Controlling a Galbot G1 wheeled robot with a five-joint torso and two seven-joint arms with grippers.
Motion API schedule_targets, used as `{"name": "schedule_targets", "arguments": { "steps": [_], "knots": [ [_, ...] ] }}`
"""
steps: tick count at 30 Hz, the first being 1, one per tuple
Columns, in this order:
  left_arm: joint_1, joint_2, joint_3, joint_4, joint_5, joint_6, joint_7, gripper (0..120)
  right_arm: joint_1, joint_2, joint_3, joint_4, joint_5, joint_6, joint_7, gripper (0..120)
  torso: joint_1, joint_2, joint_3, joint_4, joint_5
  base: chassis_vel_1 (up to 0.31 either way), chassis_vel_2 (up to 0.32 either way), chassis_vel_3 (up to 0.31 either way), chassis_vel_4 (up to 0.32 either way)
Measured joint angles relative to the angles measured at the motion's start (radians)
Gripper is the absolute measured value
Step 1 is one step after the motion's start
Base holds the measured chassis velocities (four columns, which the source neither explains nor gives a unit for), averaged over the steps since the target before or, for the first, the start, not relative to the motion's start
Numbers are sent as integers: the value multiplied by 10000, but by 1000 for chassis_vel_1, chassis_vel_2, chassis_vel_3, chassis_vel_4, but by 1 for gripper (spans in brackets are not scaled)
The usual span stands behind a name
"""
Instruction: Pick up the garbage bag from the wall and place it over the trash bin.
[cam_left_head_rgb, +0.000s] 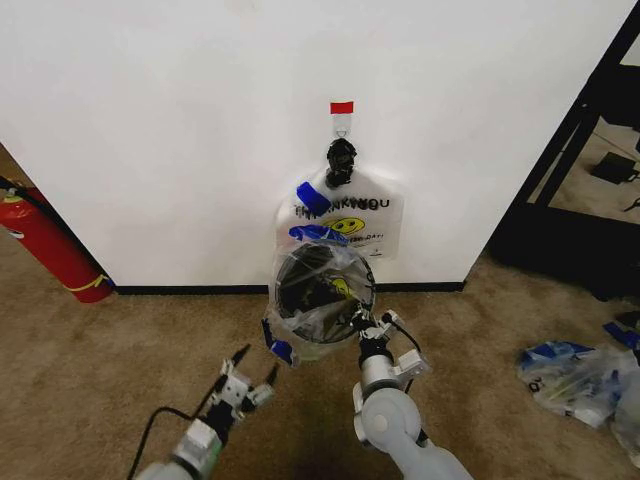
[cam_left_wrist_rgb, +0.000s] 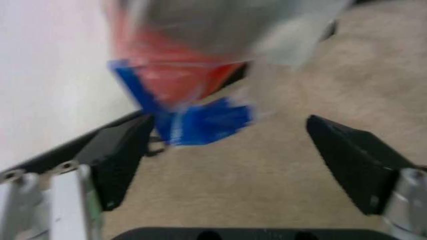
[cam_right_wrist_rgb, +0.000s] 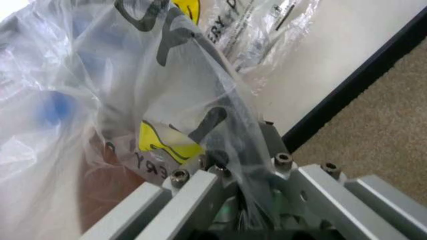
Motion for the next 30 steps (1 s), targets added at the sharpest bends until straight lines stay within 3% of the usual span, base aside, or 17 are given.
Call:
{"name": "schedule_targets", "arguments": {
  "steps": [1, 5, 14, 17, 18, 21, 22, 30],
  "knots": [
    [14, -169, 93, -40, 46, -29, 106, 98, -10, -11, -5, 85, -8, -5, 21, 0, 0, 0, -1, 0, 0, 0, 0, 0, 0],
    [-217, -507, 261, -5, 68, -102, 321, 100, -74, -43, -9, 228, -39, -19, 62, 0, 0, 0, 0, -2, -1, 0, 0, 0, 0],
    [-1022, -1662, 373, 739, 131, -307, 401, 94, -302, 19, -54, 488, -182, -29, 102, 0, 0, 0, 0, -3, -2, 0, 0, 0, 0],
    [-1044, -1817, 377, 724, 12, -314, 346, 85, -303, 24, -64, 491, -210, -32, 107, 0, 0, 0, 0, -2, 0, 0, 0, 0, 0],
    [-978, -1891, 439, 530, -226, -291, 298, 70, -240, 73, -77, 423, -267, -38, 126, 0, 0, 0, 0, -2, 0, 0, 0, 0, 0],
    [-905, -1896, 479, 397, -299, -266, 296, 60, -206, 143, -111, 392, -302, -46, 139, 0, 0, 0, 0, -1, -1, 0, 0, 0, 0],
    [-877, -1904, 486, 344, -303, -264, 297, 52, -200, 177, -127, 374, -329, -47, 139, 0, 0, 0, 0, -1, 0, 0, 0, 0, 0],
    [-874, -1905, 466, 337, -64, -293, 404, 26, -225, 216, -131, 307, -407, -49, 141, 0, 0, 0, 0, -1, -1, 0, 0, 0, 0]
  ]
}}
